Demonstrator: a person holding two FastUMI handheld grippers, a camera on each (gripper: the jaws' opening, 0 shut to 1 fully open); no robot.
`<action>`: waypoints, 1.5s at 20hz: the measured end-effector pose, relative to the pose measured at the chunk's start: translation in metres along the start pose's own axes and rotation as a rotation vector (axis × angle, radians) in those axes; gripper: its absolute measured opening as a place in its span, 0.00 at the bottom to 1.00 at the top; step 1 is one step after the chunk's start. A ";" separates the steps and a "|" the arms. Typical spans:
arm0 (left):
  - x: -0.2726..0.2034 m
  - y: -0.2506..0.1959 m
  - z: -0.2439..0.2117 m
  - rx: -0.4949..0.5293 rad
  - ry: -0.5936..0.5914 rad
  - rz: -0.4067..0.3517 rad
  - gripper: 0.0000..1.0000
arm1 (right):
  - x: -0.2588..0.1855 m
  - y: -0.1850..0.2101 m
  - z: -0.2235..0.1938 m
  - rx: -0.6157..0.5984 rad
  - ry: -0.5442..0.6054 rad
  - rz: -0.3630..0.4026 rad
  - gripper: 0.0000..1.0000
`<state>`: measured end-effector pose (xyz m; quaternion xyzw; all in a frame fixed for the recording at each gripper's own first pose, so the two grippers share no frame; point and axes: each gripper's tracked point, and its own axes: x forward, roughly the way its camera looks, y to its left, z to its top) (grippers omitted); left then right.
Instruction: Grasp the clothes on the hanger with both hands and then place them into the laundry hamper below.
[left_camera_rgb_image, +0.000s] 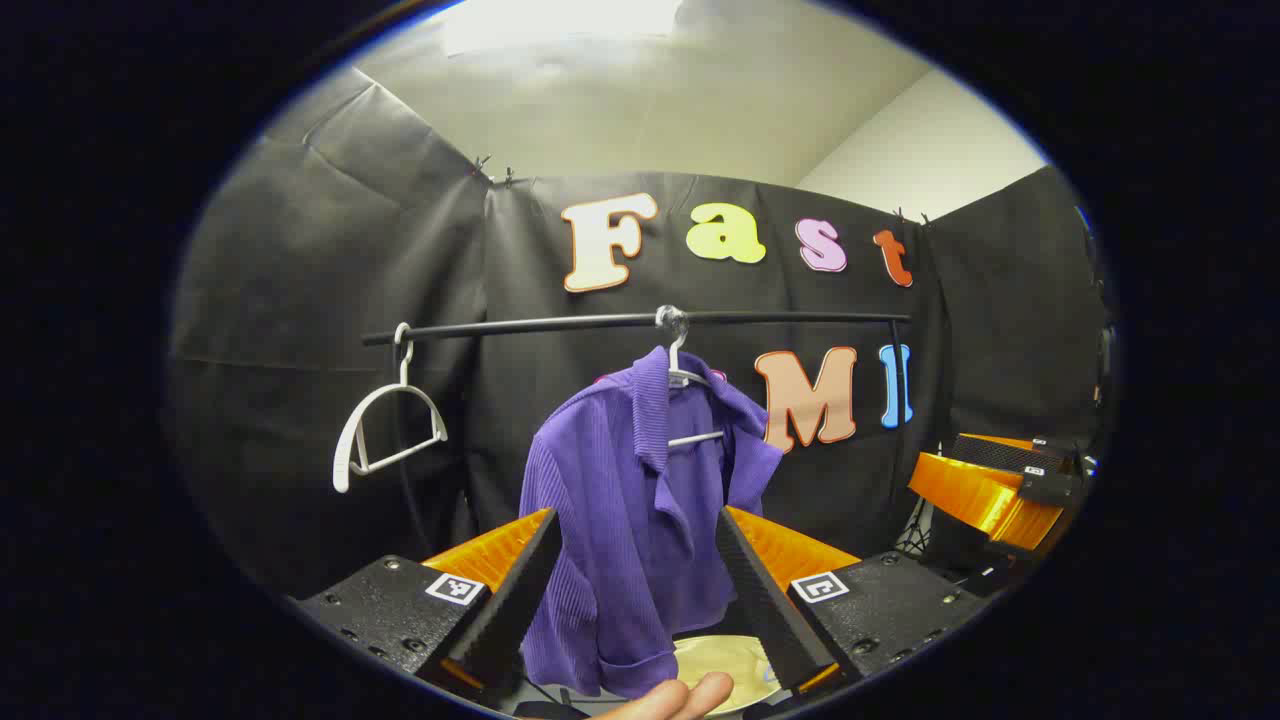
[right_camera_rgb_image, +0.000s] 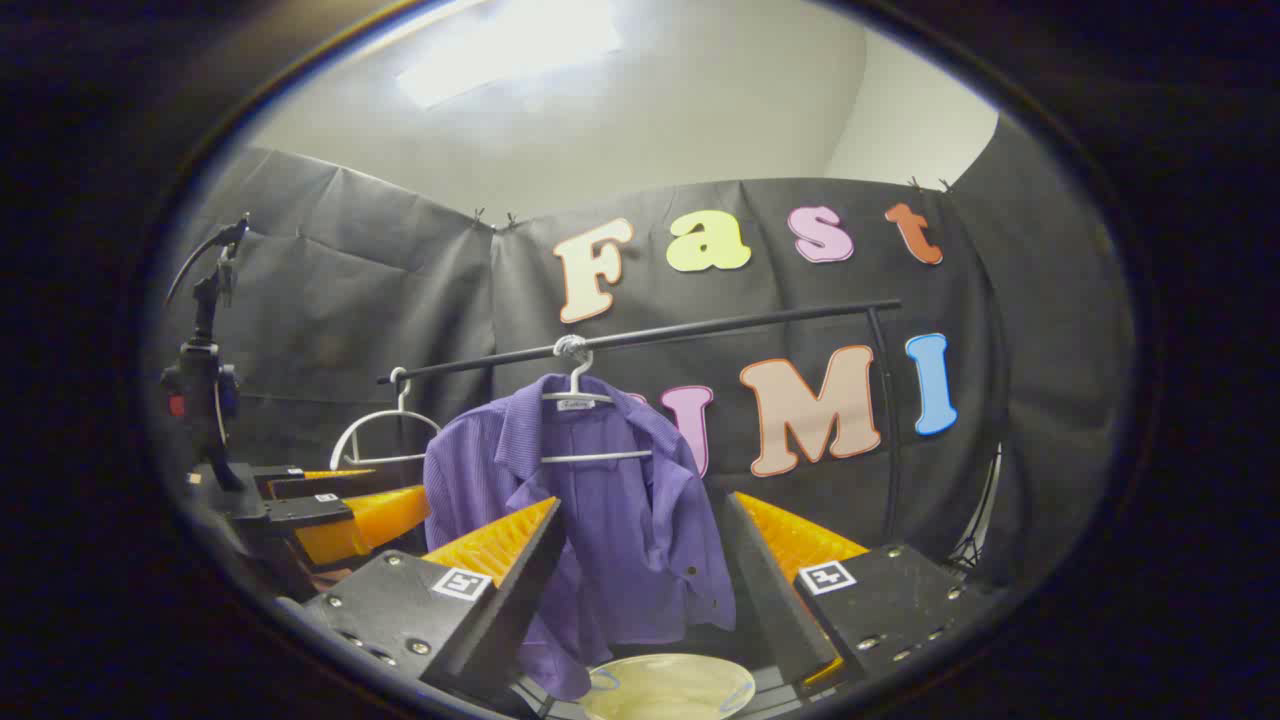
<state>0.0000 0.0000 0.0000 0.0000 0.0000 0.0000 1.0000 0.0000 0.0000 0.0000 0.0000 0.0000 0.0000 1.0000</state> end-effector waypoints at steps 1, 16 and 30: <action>-0.002 -0.005 -0.001 -0.003 -0.004 0.001 0.94 | -0.006 -0.002 0.001 -0.010 -0.005 0.003 0.96; 0.028 -0.065 -0.052 0.017 0.012 -0.024 0.99 | 0.017 -0.038 -0.030 -0.041 -0.053 0.022 0.99; 0.129 -0.039 -0.087 0.023 0.040 0.112 0.96 | 0.156 -0.015 -0.124 -0.043 0.126 0.189 0.96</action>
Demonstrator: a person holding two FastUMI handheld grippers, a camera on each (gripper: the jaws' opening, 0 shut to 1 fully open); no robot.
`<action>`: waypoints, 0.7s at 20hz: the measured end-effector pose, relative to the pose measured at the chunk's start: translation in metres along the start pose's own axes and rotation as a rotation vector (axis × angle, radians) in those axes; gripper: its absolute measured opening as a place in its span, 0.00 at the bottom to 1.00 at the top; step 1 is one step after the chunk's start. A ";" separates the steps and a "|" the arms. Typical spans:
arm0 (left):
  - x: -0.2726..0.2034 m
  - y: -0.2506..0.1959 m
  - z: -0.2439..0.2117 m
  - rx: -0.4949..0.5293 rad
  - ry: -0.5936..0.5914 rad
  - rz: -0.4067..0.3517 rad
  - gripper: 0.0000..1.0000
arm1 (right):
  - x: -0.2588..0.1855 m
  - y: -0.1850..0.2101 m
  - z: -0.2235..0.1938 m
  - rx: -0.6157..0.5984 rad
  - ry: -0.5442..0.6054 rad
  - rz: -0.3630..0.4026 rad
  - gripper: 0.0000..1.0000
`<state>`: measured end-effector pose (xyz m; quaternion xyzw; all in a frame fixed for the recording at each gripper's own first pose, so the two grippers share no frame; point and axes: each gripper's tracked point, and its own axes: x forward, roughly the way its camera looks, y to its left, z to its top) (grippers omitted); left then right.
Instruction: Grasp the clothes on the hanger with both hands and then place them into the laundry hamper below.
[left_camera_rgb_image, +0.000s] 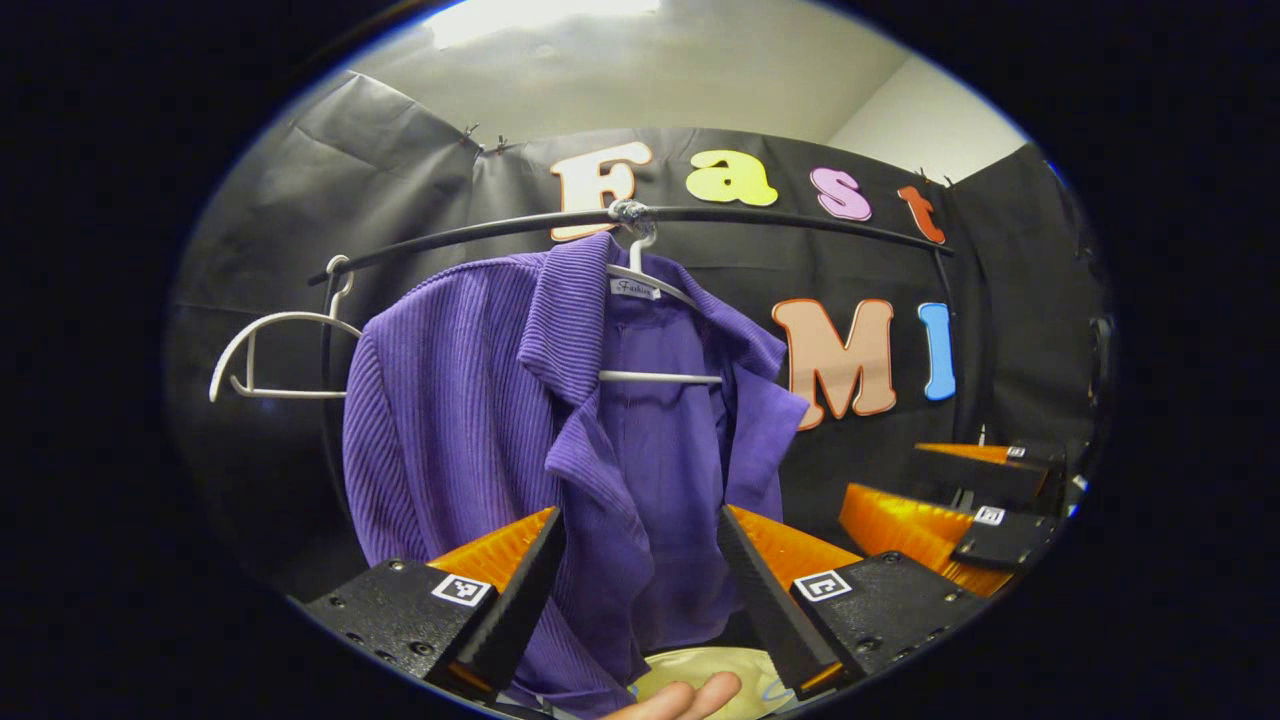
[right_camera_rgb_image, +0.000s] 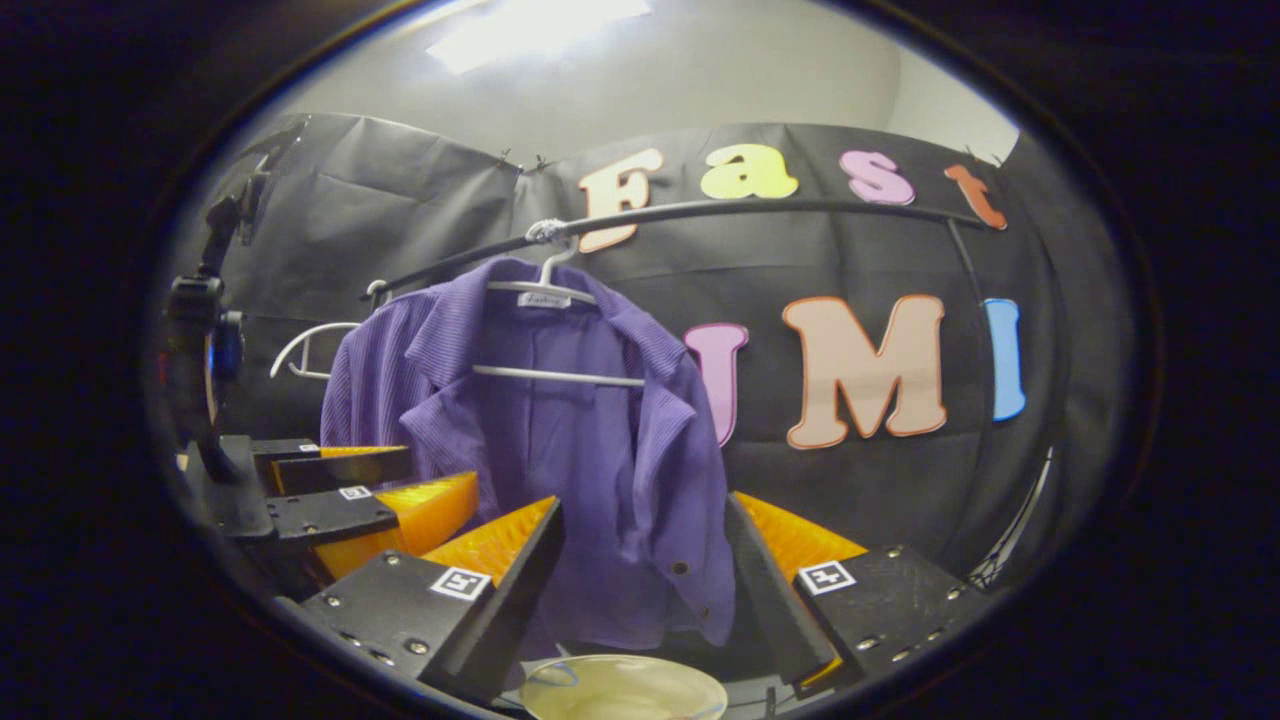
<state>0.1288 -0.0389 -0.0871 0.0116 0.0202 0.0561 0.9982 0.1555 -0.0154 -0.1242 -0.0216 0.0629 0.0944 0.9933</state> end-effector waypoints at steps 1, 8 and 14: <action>0.008 0.003 0.004 0.011 -0.019 0.016 0.93 | 0.011 0.002 -0.002 0.010 0.004 0.016 0.94; 0.047 0.020 0.011 0.022 -0.076 0.042 0.27 | 0.083 0.000 0.001 0.010 0.011 0.030 0.96; 0.057 0.064 -0.002 0.015 -0.021 0.137 0.04 | 0.123 -0.004 0.015 0.083 -0.028 0.015 0.96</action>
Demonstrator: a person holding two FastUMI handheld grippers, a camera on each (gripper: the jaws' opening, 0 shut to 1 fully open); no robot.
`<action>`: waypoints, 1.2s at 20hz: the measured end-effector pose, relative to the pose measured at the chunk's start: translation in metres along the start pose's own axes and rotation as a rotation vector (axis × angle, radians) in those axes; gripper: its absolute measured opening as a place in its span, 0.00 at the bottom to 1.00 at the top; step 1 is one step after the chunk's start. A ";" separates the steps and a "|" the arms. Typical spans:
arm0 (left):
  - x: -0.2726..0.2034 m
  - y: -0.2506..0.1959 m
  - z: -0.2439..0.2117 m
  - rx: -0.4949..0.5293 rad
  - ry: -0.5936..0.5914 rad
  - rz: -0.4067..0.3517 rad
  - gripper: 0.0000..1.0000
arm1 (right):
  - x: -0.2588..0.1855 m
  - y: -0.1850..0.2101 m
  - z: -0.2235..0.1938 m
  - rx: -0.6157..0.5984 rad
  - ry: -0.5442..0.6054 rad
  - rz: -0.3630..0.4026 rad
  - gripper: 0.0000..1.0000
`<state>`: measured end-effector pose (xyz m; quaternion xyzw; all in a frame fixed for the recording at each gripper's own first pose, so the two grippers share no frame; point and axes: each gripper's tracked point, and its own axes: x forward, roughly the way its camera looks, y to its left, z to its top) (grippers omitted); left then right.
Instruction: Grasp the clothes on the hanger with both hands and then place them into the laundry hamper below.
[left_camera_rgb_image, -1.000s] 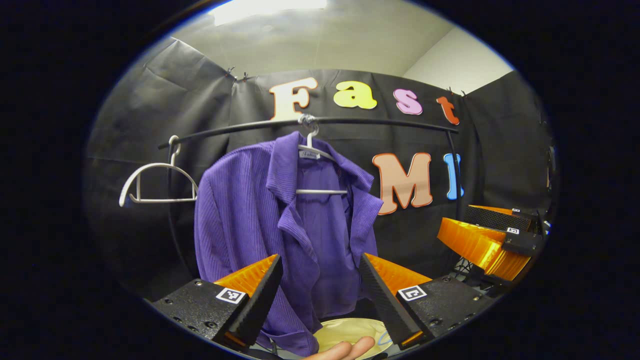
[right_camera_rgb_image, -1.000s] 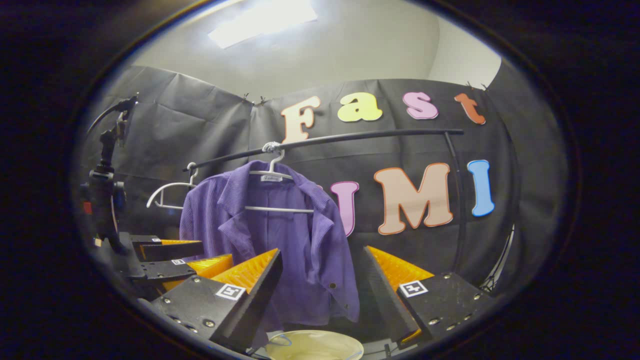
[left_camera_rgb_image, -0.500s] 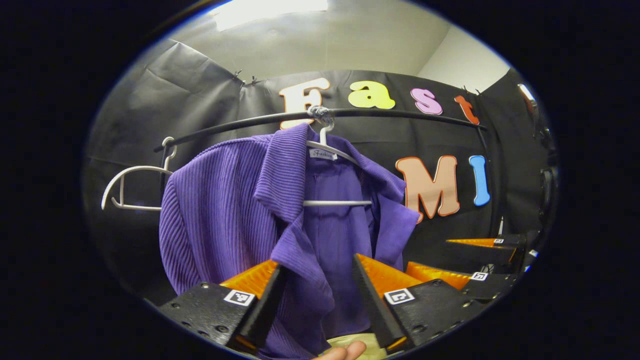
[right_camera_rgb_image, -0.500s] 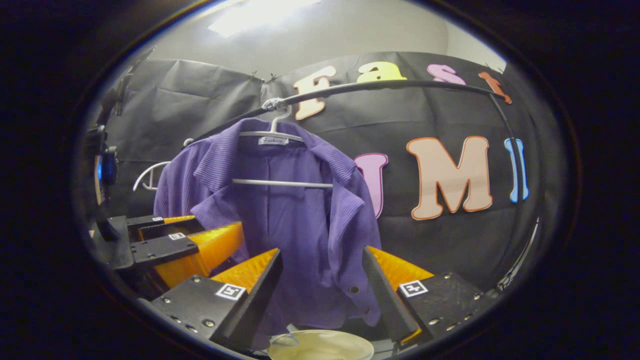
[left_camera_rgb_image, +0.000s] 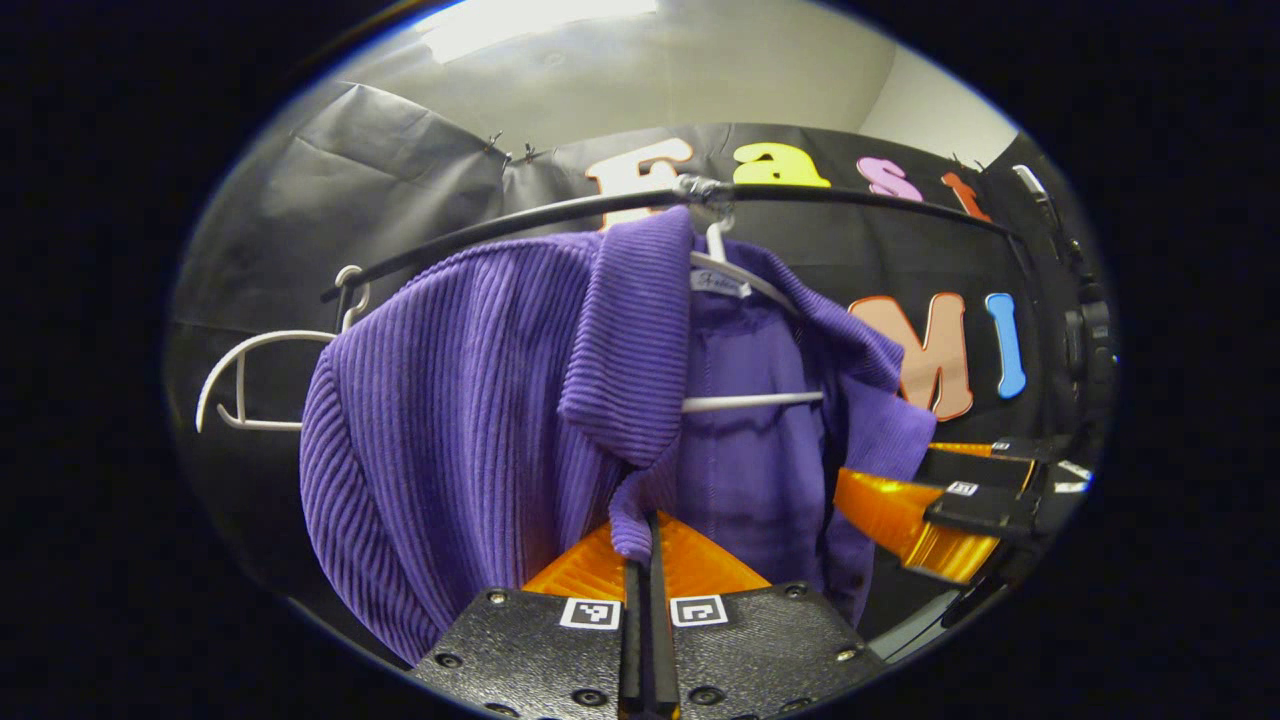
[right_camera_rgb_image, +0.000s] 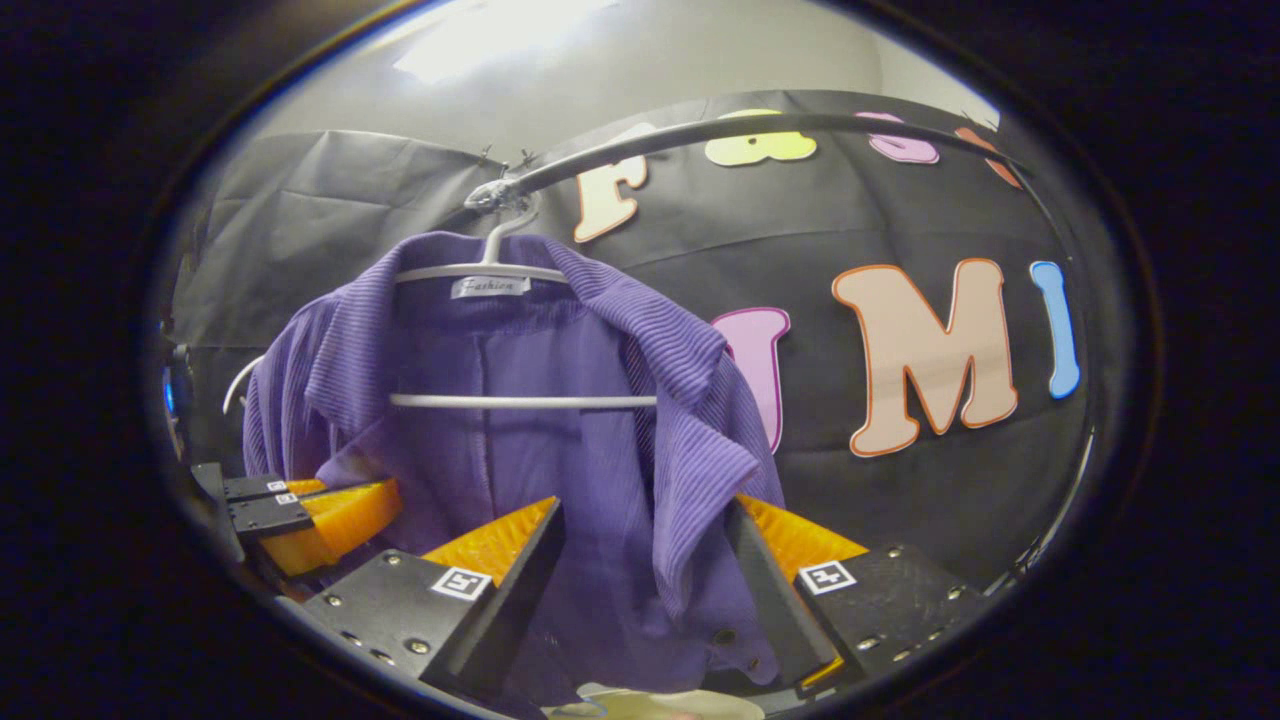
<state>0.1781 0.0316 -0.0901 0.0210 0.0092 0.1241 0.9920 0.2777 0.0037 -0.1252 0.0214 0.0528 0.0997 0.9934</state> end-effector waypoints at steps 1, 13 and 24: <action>0.004 0.001 -0.001 -0.015 0.020 0.007 0.04 | 0.006 -0.003 0.001 0.012 0.000 -0.011 0.96; -0.065 -0.046 0.040 -0.131 0.048 -0.391 0.00 | -0.007 -0.002 0.013 0.018 0.091 0.013 0.02; -0.116 0.067 0.118 -0.118 -0.134 -0.327 0.00 | -0.042 -0.047 0.045 -0.078 0.044 -0.149 0.01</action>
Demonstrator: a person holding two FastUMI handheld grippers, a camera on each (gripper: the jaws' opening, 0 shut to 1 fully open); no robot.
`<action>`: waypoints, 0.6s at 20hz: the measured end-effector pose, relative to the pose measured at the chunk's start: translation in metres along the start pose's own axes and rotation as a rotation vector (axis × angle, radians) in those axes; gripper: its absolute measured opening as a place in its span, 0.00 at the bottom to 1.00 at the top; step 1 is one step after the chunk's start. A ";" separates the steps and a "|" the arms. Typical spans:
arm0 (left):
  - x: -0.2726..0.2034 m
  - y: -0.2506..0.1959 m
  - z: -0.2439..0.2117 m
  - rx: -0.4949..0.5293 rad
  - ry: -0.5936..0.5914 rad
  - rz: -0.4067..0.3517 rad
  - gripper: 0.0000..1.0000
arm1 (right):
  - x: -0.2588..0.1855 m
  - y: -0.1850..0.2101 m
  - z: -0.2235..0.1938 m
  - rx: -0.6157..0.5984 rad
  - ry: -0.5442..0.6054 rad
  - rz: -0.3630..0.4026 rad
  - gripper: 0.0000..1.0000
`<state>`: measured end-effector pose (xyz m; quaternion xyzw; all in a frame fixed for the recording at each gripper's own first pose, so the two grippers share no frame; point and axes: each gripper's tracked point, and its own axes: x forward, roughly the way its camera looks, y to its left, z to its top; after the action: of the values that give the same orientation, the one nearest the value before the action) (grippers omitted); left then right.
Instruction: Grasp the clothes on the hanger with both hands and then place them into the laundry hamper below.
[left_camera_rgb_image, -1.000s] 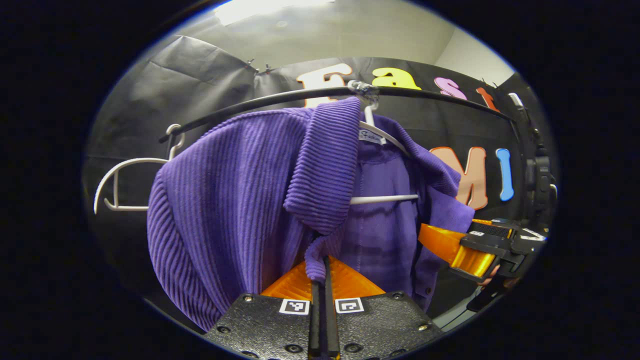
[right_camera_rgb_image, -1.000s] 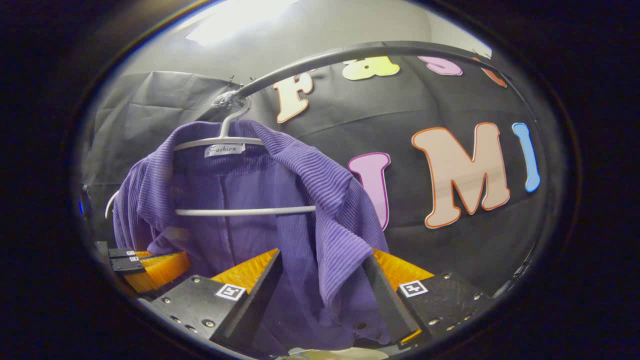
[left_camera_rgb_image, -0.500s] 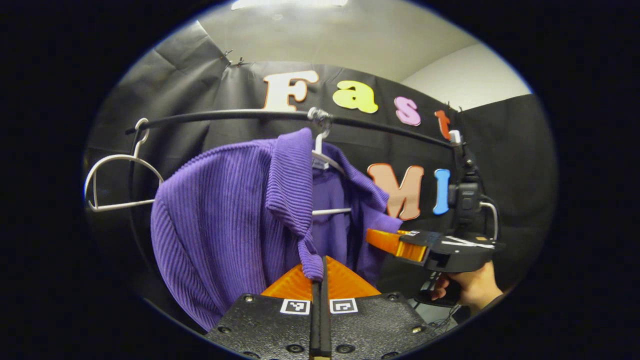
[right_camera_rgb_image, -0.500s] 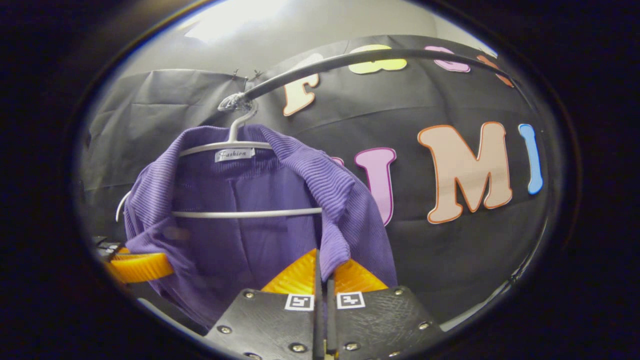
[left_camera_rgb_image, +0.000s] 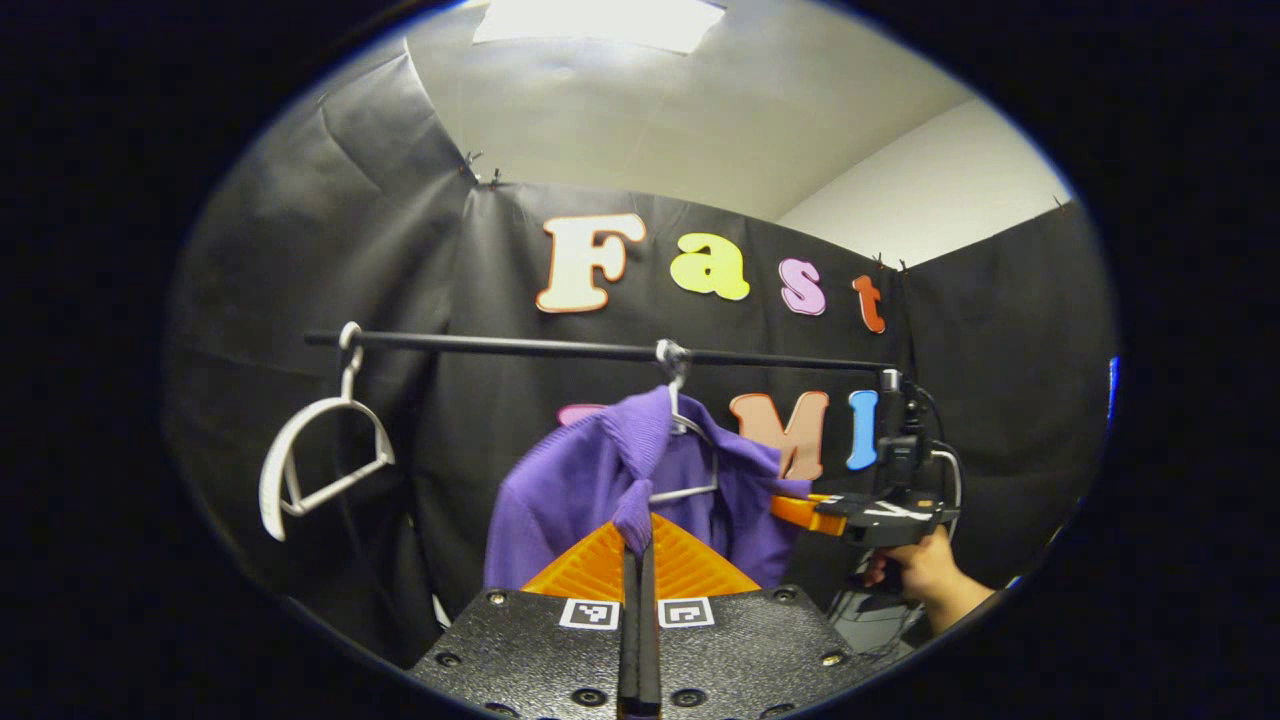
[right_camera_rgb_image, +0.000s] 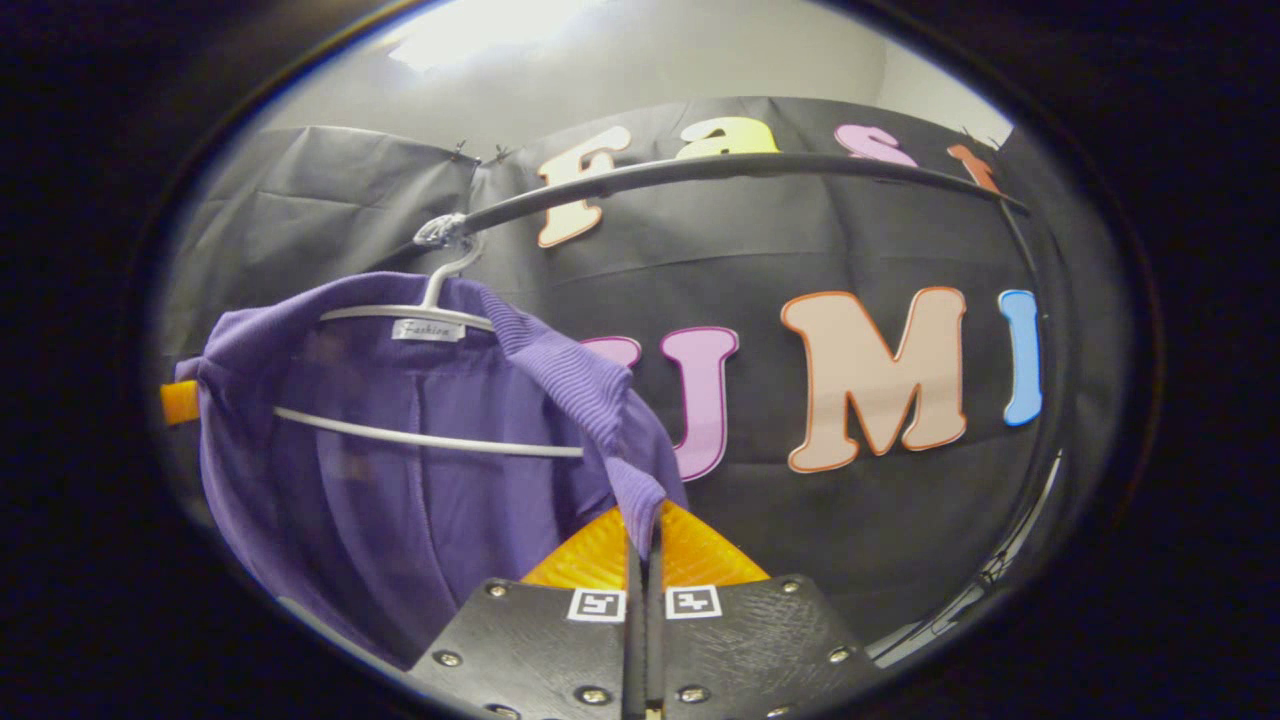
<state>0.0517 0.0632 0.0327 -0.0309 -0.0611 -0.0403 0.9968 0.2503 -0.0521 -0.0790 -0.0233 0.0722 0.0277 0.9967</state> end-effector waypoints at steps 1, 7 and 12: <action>-0.003 0.013 0.004 0.015 -0.009 0.026 0.00 | -0.003 -0.007 0.006 -0.022 -0.020 -0.051 0.00; 0.000 0.054 0.028 0.106 -0.052 0.137 0.00 | 0.007 -0.005 0.041 -0.130 -0.129 -0.195 0.00; 0.020 0.076 0.055 0.194 -0.123 0.223 0.00 | 0.026 -0.013 0.058 -0.080 -0.172 -0.231 0.00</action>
<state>0.0716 0.1412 0.0850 0.0564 -0.1219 0.0789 0.9878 0.2846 -0.0605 -0.0253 -0.0687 -0.0177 -0.0823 0.9941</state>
